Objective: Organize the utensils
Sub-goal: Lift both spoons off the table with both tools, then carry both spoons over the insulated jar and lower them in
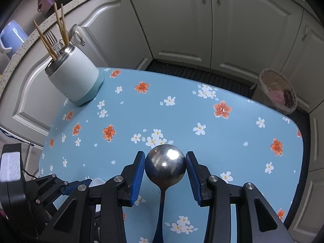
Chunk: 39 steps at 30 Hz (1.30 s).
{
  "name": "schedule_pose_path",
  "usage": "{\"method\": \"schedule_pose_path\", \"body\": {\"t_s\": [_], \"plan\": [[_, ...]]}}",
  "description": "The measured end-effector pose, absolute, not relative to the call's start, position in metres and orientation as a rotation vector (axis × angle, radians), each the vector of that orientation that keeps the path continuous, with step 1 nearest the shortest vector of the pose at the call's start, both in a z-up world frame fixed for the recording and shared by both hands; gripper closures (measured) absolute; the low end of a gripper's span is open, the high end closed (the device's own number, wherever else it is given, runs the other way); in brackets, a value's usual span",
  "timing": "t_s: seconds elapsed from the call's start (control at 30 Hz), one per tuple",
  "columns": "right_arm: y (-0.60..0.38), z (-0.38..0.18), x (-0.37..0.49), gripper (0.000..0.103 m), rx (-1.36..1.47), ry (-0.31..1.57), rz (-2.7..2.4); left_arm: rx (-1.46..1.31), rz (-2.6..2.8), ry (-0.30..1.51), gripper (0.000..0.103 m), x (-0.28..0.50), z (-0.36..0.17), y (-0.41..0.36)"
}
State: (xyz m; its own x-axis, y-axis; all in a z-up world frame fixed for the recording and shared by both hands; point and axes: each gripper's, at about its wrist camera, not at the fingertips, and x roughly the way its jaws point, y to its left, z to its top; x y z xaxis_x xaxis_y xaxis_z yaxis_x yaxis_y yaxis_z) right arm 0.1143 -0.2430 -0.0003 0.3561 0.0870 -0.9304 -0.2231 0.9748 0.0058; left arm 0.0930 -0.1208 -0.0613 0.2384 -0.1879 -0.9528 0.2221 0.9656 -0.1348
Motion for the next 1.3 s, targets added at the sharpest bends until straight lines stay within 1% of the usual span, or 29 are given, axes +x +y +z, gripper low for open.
{"method": "schedule_pose_path", "body": {"t_s": [0.5, 0.87, 1.3], "plan": [[-0.22, 0.042, 0.084, 0.063, -0.16, 1.054, 0.255, -0.133, -0.29, 1.154, 0.049, 0.071, -0.007, -0.061], [-0.207, 0.06, 0.069, 0.063, -0.182, 0.99, 0.271, -0.187, -0.268, 1.081, 0.049, 0.076, 0.022, -0.037], [-0.181, 0.095, 0.087, 0.063, -0.189, 0.924, 0.313, -0.261, -0.215, 0.984, 0.049, 0.092, 0.061, 0.002]]}}
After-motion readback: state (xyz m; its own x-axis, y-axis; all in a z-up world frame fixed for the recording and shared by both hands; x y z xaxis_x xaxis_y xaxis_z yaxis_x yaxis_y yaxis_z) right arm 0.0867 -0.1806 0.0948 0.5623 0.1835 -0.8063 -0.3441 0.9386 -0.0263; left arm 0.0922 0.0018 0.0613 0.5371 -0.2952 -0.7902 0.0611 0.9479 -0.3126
